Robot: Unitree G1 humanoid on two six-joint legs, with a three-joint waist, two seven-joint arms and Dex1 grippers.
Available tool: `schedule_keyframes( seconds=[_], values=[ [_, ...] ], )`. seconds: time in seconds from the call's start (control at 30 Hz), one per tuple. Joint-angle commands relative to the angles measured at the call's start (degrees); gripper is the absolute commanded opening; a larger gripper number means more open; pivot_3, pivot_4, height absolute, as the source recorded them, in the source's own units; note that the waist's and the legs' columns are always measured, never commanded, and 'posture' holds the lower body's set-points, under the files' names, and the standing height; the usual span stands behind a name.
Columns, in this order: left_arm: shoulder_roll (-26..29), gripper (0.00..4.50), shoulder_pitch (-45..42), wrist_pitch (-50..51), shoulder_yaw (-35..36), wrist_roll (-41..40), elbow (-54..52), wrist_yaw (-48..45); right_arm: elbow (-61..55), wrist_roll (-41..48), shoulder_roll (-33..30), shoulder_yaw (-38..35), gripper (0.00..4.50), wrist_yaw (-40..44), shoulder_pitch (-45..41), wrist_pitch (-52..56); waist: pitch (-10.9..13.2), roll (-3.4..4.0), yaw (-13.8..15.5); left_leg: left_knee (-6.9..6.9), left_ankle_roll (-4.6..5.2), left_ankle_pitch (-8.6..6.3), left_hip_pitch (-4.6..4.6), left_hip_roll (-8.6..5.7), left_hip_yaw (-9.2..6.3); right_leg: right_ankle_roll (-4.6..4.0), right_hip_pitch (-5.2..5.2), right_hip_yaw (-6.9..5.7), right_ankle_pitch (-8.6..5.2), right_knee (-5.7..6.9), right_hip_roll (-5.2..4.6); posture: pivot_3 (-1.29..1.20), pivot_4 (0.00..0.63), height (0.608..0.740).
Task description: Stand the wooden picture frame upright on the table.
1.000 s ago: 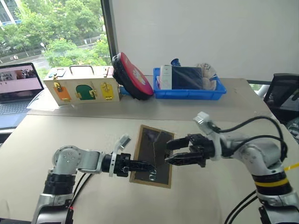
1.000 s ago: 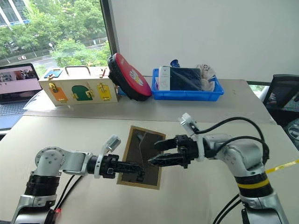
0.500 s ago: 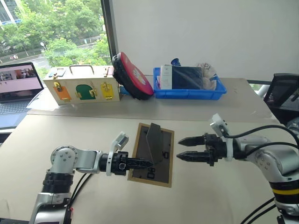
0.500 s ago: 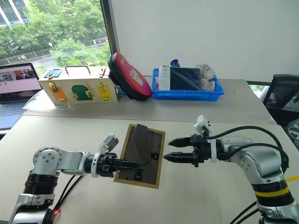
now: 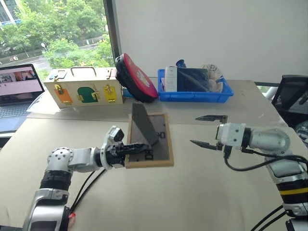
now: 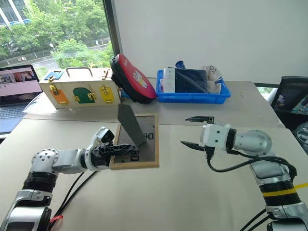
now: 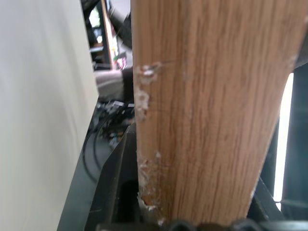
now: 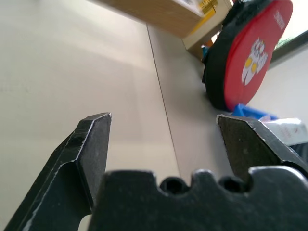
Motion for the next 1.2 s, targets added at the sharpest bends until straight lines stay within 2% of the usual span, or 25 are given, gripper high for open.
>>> schedule_keyframes(
  seconds=[0.03,0.13,0.3,0.67,0.77,0.97,1.1,1.17,1.2],
  values=[
    [0.1,1.07,-2.3,1.0,-1.8,-4.5,0.6,-2.0,1.0,-12.5,0.3,-0.9,4.07,-10.1,0.8,-18.3,0.0,0.00,0.0,0.00,-0.01,0.00,0.00,0.00,0.00,0.00,0.00,0.00,0.00,0.01,0.00,0.00,0.150,0.735],
    [-0.1,1.07,-2.6,0.9,-3.7,-4.5,0.4,-1.5,2.1,-21.0,2.6,-0.7,4.07,-18.1,-0.1,-23.4,0.0,0.00,0.0,0.00,-0.03,0.02,0.00,-0.01,-0.01,-0.01,0.01,-0.01,0.00,0.01,0.00,0.00,0.150,0.735],
    [-0.8,1.07,-2.7,-0.2,-4.8,-4.5,-1.2,-1.1,2.5,-26.9,5.2,0.0,4.07,-25.5,-3.5,-27.4,0.0,0.00,-0.2,0.01,-0.20,0.15,0.04,-0.01,-0.03,-0.02,-0.01,0.01,0.01,0.17,0.00,0.00,0.150,0.735],
    [-1.1,1.07,-1.9,-2.9,-5.2,-3.6,-5.4,0.7,5.7,-31.9,6.5,5.0,4.07,-33.1,-6.1,-32.0,0.0,0.00,-0.1,0.04,-0.16,0.22,0.11,-0.02,-0.06,-0.03,0.00,0.01,0.02,0.40,0.00,0.00,0.150,0.735],
    [-1.1,1.07,-1.0,-3.9,-4.8,-2.2,-8.0,0.8,6.3,-33.2,6.4,5.3,3.30,-35.0,-5.9,-32.5,0.0,0.00,-0.1,0.04,-0.16,0.22,0.12,-0.03,-0.06,-0.03,0.00,0.02,0.02,0.42,0.00,0.00,0.150,0.735],
    [-0.3,1.07,1.1,-4.7,-4.6,-0.3,-12.5,0.0,7.4,-34.8,5.7,5.4,1.36,-38.0,-6.4,-32.7,0.0,0.00,-0.2,0.04,-0.17,0.23,0.18,-0.03,-0.06,-0.03,0.01,0.04,0.02,0.50,0.00,0.00,0.150,0.735],
    [0.2,1.07,2.1,-4.9,-4.2,1.4,-14.3,-1.6,7.6,-35.4,5.3,5.3,1.31,-39.7,-6.4,-32.8,0.0,0.00,-0.1,0.05,-0.15,0.25,0.20,-0.03,-0.07,-0.04,0.01,0.04,0.02,0.56,0.00,0.00,0.150,0.735],
    [0.4,2.03,2.1,-5.6,-3.3,1.9,-15.3,-2.6,7.5,-35.6,5.2,5.1,1.31,-40.5,-6.3,-32.9,0.0,-0.01,-0.1,0.06,-0.14,0.26,0.21,-0.04,-0.06,-0.04,0.02,0.04,0.02,0.58,0.00,0.00,0.150,0.735],
    [0.6,2.24,2.2,-6.0,-2.7,2.6,-16.3,-3.4,7.4,-35.7,5.1,4.8,1.27,-41.0,-6.2,-32.9,0.0,-0.02,-0.1,0.06,-0.15,0.26,0.21,-0.04,-0.07,-0.04,0.02,0.04,0.02,0.59,0.00,0.00,0.150,0.735]
  ],
)
